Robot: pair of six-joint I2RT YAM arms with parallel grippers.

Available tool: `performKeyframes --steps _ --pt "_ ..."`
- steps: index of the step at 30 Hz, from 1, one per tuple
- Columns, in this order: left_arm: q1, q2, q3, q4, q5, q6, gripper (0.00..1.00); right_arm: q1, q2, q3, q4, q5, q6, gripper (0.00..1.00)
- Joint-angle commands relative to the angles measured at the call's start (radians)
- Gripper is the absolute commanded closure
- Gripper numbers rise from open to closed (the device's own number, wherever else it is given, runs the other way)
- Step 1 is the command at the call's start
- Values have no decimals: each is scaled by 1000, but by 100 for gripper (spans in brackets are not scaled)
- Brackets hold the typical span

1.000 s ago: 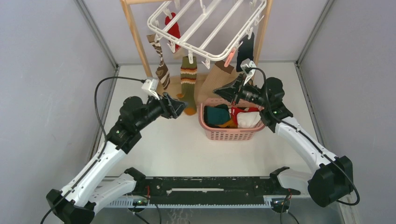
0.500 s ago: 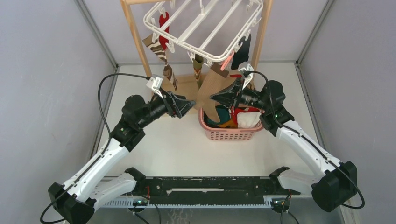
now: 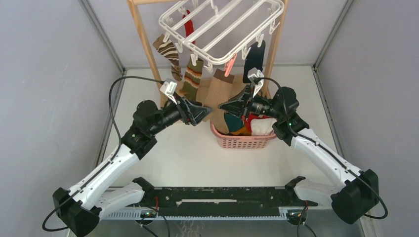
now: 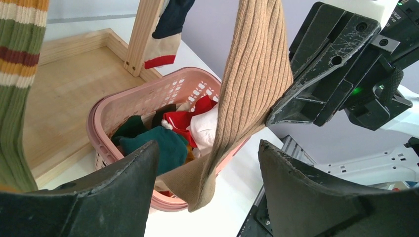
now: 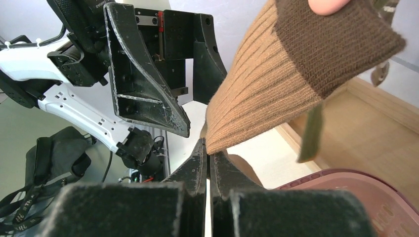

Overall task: Remove the socks clipped to the hanger
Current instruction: Remove the sock from the hanger.

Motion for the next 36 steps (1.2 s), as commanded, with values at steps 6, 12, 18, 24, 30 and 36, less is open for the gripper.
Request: performKeyframes --steps 6,12,18,24,30,36 --pt "-40 34 44 76 30 -18 28 11 -2 36 54 53 34 100" --pt "-56 64 38 102 32 -34 31 8 -3 37 66 117 57 100" --pt "-58 87 34 129 31 -46 31 3 10 57 36 178 59 100" --pt "-57 119 39 159 32 -59 40 -1 23 58 38 207 76 100" --pt "-59 169 63 170 44 -83 71 0 33 57 8 239 72 100" --pt "-57 207 104 103 2 -102 79 2 35 57 -18 259 62 100"
